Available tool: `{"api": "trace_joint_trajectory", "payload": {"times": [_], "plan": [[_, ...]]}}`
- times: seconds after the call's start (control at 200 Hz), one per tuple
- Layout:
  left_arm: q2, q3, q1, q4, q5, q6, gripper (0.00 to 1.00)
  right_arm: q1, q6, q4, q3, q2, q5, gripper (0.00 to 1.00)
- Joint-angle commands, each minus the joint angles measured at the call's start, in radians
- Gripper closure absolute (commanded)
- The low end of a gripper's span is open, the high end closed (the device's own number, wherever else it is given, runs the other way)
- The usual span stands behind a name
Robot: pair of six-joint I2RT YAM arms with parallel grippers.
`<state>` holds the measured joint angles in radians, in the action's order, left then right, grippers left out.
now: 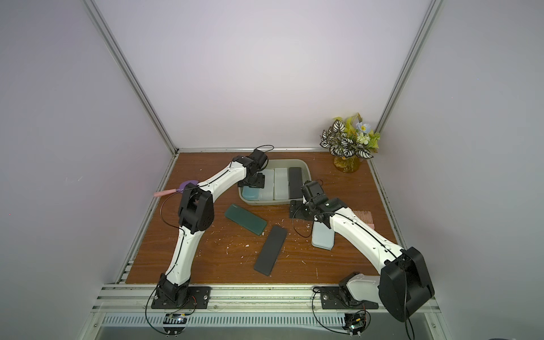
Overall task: Put the pencil case into the storage box
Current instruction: Place the pencil case at the storage box, then pick up the pencil case from the center of the board.
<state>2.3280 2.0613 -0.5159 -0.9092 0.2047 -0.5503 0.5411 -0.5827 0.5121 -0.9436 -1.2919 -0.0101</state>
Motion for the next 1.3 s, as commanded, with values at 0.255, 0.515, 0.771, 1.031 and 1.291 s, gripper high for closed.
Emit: {"api": "trace_joint_trajectory", "payload": {"times": [0.255,0.515,0.771,1.031,1.291], "plan": [[-0.039,-0.007,0.014,-0.016,0.021,-0.017,0.11,-0.003,0.007,0.005,0.0,0.034,-0.013,0.11],[-0.154,0.038,0.0,-0.011,0.035,-0.014,0.04,-0.001,-0.012,0.031,-0.019,0.04,-0.016,0.11],[-0.392,-0.065,-0.028,-0.009,0.101,-0.022,0.01,0.079,-0.103,0.026,0.009,0.048,-0.014,0.11],[-0.68,-0.421,-0.022,-0.005,0.166,-0.061,0.01,0.3,-0.334,-0.046,0.099,0.028,0.017,0.09],[-0.875,-0.675,-0.003,-0.004,0.181,-0.093,0.01,0.445,-0.557,-0.1,0.149,-0.025,0.036,0.01]]}}
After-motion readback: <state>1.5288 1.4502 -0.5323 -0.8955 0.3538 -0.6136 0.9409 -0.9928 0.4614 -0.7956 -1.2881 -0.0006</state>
